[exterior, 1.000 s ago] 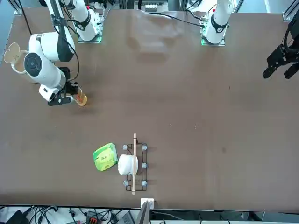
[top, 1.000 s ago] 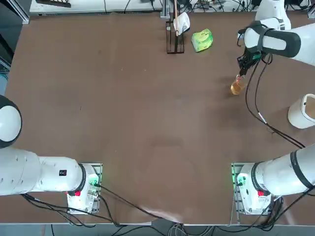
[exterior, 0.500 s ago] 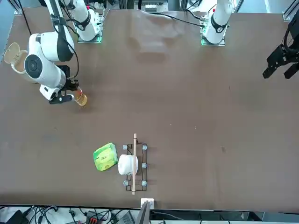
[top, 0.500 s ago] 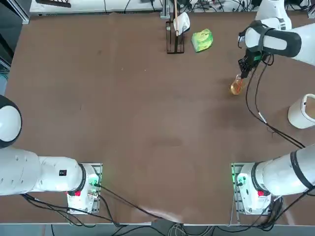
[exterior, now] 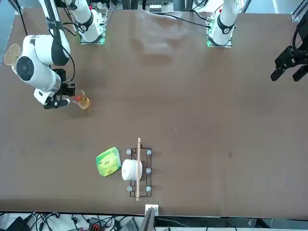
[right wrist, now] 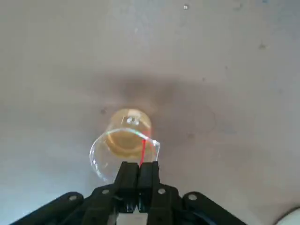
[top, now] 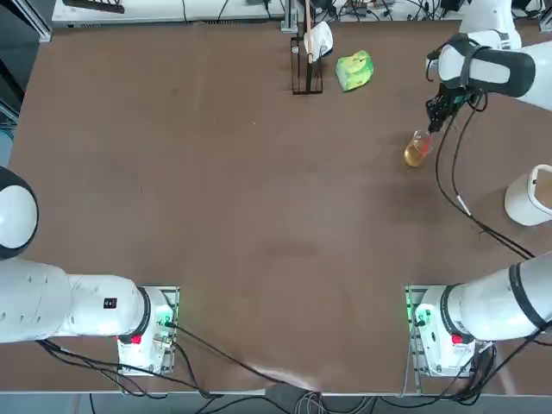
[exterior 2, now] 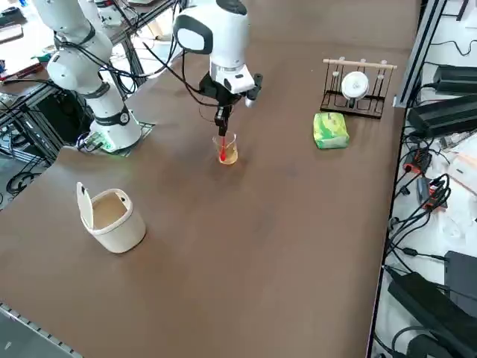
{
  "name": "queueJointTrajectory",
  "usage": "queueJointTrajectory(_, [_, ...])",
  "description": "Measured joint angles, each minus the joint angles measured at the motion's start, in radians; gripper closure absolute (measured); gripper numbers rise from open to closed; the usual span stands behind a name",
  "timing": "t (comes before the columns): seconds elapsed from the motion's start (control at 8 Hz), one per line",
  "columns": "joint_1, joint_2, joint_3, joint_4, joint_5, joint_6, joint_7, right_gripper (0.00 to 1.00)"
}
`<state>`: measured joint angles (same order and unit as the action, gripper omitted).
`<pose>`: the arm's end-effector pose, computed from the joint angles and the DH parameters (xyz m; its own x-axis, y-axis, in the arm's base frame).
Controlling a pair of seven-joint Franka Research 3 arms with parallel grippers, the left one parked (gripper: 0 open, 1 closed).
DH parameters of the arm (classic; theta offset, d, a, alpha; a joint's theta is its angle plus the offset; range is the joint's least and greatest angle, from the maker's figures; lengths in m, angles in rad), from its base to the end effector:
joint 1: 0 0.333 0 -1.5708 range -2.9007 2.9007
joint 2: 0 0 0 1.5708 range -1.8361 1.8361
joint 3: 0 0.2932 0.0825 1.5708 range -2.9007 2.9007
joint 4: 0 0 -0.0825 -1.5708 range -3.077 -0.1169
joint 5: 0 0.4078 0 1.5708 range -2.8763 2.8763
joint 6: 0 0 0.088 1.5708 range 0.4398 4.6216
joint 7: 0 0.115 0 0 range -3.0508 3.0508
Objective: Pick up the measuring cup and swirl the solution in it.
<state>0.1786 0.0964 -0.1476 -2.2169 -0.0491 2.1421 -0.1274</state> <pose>0.5336 0.0137 0.2743 0.9677 0.1815 -0.1752 0.1892 -0.9815 0.0283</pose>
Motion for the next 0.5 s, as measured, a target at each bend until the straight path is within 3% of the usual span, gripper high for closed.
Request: queueJointTrajectory(0.5, [0.021, 0.023, 0.013, 0.001, 0.104, 0.035, 0.002, 0.98])
